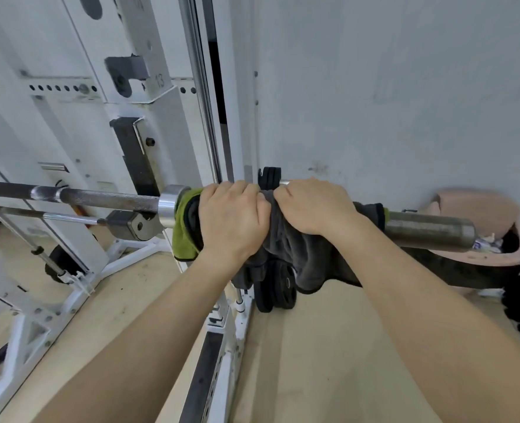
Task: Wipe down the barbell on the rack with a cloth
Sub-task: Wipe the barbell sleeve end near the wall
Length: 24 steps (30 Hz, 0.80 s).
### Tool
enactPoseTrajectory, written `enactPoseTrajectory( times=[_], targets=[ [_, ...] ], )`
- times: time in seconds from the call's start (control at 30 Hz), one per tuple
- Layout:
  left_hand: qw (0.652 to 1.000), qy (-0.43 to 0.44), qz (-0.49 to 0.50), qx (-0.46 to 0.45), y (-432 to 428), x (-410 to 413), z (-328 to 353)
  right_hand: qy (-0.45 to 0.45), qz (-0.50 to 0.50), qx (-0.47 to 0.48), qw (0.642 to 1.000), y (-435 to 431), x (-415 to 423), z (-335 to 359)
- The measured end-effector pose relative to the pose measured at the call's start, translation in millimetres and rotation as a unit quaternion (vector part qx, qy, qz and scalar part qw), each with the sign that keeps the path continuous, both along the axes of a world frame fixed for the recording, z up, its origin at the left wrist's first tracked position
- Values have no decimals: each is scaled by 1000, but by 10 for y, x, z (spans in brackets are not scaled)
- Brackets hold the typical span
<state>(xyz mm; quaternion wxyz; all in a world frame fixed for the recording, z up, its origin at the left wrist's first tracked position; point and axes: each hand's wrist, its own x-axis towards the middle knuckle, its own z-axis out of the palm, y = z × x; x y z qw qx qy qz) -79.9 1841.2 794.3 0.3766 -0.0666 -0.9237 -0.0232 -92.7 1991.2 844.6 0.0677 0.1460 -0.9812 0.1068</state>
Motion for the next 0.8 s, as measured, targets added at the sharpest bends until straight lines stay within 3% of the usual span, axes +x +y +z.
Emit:
enactPoseTrajectory(
  times=[0.13,0.27,0.37,0.47,0.63,0.8],
  targets=[
    [998,-19,-52,-12,464,51,64,-56,-76,0,996,503,12,-1],
    [993,-44,-109,-29,960,88,185,118,-140,57,982,1054,259,-158],
    [967,-85,-166,-175,1074,37,225,228,-166,77,956,1093,387,-349],
    [958,-100,-191,-190,847,-9,296,288,-205,39,935,926,408,-445],
    [971,-182,-92,-126,105,-193,321,284,-171,41,943,175,353,-452],
    [966,-139,-54,-209,-406,-106,262,255,-107,31,960,-467,236,-367]
  ],
)
